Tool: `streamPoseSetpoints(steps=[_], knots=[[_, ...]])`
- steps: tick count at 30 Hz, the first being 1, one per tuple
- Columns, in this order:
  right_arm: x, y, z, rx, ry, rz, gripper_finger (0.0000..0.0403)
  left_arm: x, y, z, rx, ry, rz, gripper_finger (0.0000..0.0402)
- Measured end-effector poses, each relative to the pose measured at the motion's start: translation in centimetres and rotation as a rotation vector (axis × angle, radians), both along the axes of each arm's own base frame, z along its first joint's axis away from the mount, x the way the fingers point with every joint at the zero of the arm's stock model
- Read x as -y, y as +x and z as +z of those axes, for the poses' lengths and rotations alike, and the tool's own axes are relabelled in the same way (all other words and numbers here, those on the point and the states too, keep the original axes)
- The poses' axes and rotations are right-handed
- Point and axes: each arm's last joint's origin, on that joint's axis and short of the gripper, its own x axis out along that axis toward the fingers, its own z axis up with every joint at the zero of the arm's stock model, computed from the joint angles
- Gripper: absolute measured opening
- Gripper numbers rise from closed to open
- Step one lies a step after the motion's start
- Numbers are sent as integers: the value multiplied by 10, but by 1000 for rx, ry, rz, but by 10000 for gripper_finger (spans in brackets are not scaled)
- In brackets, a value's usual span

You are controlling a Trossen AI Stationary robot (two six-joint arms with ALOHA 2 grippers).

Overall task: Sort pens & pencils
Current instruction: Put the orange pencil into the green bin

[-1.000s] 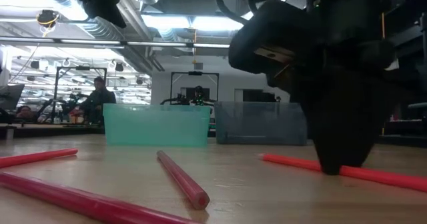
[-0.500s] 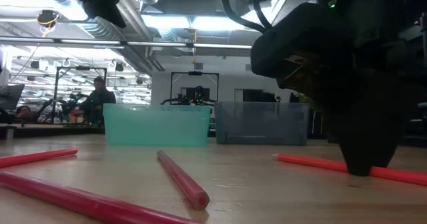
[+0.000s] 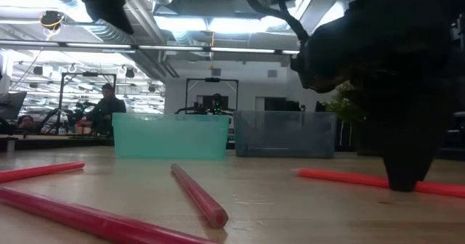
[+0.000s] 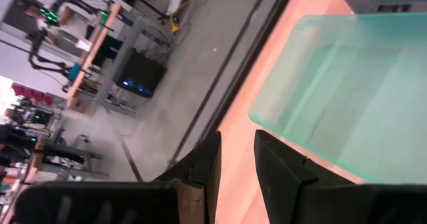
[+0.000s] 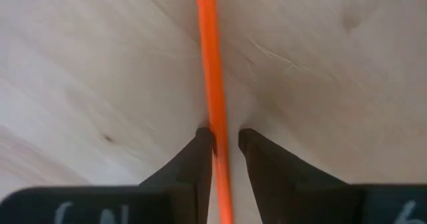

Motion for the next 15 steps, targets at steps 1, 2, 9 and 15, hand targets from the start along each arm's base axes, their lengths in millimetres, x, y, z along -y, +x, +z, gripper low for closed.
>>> streamPoseSetpoints(steps=[1,2,9,15], knots=[[0,0,0,-1,-2,21,94,0,0,0,-3,-11,1,85],[0,-1,0,3,-12,40,94,0,0,-1,-6,-21,2,85],[-3,-2,0,15,-43,87,94,1,2,-1,15,-45,2,85],[-3,-2,0,16,-41,87,94,1,2,-1,15,-45,2,85]])
